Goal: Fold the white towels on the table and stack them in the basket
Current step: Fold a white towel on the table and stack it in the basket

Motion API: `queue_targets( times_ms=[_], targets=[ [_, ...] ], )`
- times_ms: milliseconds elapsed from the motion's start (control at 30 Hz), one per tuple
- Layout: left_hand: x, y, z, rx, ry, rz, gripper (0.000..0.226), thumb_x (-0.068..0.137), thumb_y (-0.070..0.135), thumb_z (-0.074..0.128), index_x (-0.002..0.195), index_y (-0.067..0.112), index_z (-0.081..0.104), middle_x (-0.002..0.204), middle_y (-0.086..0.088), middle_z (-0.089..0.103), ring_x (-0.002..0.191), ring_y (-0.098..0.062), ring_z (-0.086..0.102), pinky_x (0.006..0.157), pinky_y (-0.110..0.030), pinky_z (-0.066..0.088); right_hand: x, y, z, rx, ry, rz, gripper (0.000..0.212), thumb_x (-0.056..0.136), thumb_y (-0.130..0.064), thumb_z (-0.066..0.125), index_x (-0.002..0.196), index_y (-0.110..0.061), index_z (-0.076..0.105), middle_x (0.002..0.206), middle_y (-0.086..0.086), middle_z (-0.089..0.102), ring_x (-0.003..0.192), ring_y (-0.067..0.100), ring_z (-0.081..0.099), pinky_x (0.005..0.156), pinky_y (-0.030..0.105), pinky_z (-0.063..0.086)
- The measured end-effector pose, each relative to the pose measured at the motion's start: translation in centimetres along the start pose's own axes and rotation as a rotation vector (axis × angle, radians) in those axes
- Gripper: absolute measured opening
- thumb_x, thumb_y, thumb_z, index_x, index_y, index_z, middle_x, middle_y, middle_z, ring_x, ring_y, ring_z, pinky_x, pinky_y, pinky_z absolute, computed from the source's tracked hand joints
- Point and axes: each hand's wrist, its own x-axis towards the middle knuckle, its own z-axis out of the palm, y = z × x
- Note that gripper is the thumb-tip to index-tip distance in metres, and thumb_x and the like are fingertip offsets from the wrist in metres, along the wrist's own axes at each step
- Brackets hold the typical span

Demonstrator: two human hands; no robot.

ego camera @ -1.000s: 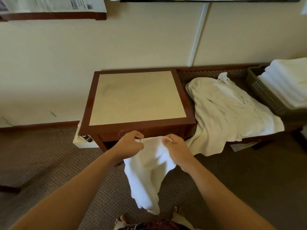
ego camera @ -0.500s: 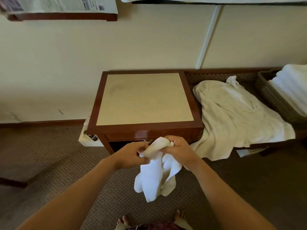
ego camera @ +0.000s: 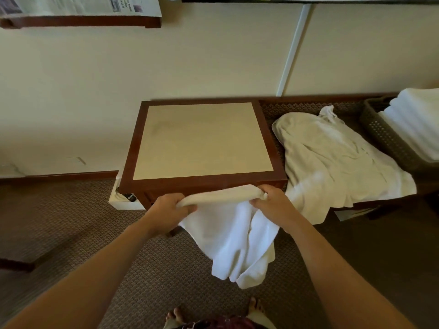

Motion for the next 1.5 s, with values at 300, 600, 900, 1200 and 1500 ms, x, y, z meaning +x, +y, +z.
queue_targets(
  times_ms=[300, 600, 900, 1200, 1500],
  targets=[
    [-0.3, 5.7, 2.5, -0.293, -0.042, 0.039, 0.014, 0.092, 0.028, 0.073, 0.103, 0.031, 0.065, 0.095, 0.001, 0.07, 0.075, -0.015, 0.069, 0.058, -0.025, 0.053, -1.9, -0.2, 1.8, -0.232, -0.058, -0.01, 0.044, 0.098, -0.025, 0.065, 0.138, -0.021, 0.048, 0.119, -0.007, 0.059, 0.106, 0.01, 0.058, 0.08, 0.025, 0.045],
    [-0.9, 7.0, 3.3, -0.409, -0.238, 0.195, 0.037, 0.085, 0.0, 0.075, 0.116, 0.021, 0.076, 0.104, 0.001, 0.079, 0.101, -0.017, 0.074, 0.092, -0.041, 0.06, -2.4, -1.5, 3.2, 0.28, 0.163, -0.013, 0.019, 0.093, -0.013, 0.073, 0.107, -0.017, 0.061, 0.096, 0.003, 0.072, 0.085, 0.011, 0.068, 0.066, 0.02, 0.053],
    [-1.0, 6.1, 4.4, 0.034, 0.027, 0.425, 0.015, 0.101, 0.025, 0.059, 0.087, 0.026, 0.064, 0.095, 0.011, 0.053, 0.089, -0.006, 0.053, 0.076, -0.02, 0.041, -3.3, -2.5, 5.1, 0.662, 0.203, 0.046, 0.008, 0.087, -0.014, 0.081, 0.092, -0.011, 0.077, 0.082, 0.002, 0.078, 0.065, 0.0, 0.069, 0.053, 0.012, 0.048],
    [-1.4, 5.0, 4.3, -0.118, 0.14, 0.363, 0.022, 0.097, 0.025, 0.067, 0.075, 0.02, 0.066, 0.063, 0.006, 0.059, 0.057, -0.007, 0.05, 0.052, -0.019, 0.037, -3.9, -2.7, 4.8, 0.491, -0.056, -0.133, 0.012, 0.098, -0.018, 0.069, 0.107, -0.015, 0.076, 0.098, 0.003, 0.079, 0.097, 0.018, 0.074, 0.085, 0.031, 0.06],
    [-1.2, 4.9, 4.4, -0.115, 0.157, 0.464, 0.008, 0.09, 0.033, 0.08, 0.085, 0.026, 0.079, 0.074, 0.015, 0.067, 0.074, -0.006, 0.064, 0.061, -0.016, 0.044, -4.2, -2.2, 4.9, 0.409, -0.018, -0.195, 0.01, 0.095, -0.012, 0.071, 0.103, -0.017, 0.074, 0.094, 0.0, 0.08, 0.095, 0.015, 0.075, 0.093, 0.037, 0.059]
  ],
)
